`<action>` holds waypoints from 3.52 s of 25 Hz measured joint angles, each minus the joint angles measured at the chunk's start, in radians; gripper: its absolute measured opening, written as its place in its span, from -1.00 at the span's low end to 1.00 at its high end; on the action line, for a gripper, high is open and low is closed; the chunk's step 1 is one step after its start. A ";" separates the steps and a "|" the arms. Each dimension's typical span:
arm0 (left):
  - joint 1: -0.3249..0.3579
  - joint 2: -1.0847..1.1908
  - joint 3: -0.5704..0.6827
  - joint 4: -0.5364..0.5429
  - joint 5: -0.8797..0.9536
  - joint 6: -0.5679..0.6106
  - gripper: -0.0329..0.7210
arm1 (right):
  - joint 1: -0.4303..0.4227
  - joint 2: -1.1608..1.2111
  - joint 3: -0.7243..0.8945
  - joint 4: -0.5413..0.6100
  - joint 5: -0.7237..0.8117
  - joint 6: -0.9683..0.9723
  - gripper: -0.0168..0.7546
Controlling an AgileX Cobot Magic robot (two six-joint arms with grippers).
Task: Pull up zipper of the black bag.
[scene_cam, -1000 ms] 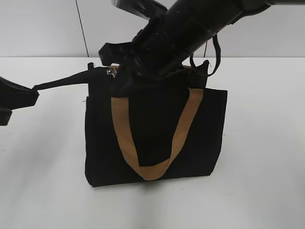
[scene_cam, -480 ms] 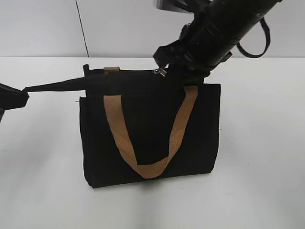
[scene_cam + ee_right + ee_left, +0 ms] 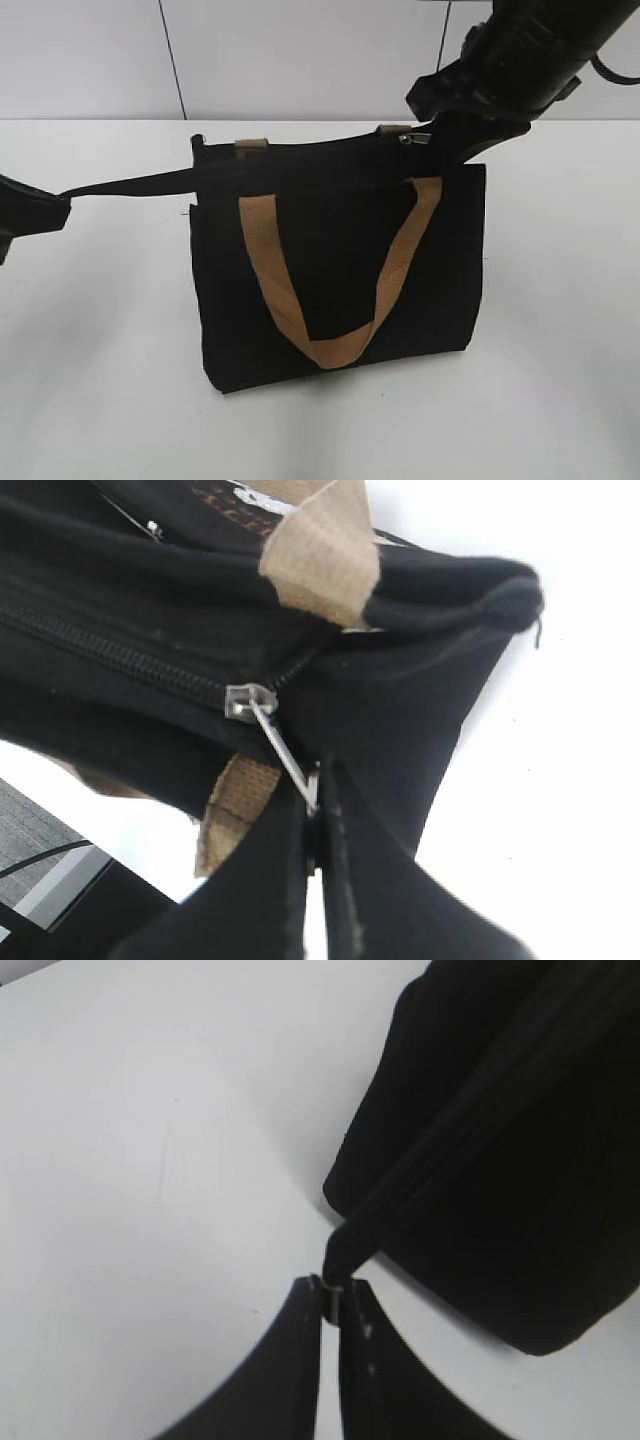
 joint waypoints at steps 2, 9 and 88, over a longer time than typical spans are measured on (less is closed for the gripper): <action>0.000 0.000 0.000 0.000 0.000 0.000 -0.89 | 0.000 -0.008 0.000 -0.003 0.001 0.001 -0.96; 0.009 0.000 0.000 -0.019 -0.027 -0.002 -0.79 | -0.028 -0.070 -0.001 -0.007 -0.001 -0.038 -0.32; -0.017 -1.181 0.107 0.629 0.533 -1.091 0.25 | -0.372 -1.673 0.900 -0.117 0.060 0.037 0.06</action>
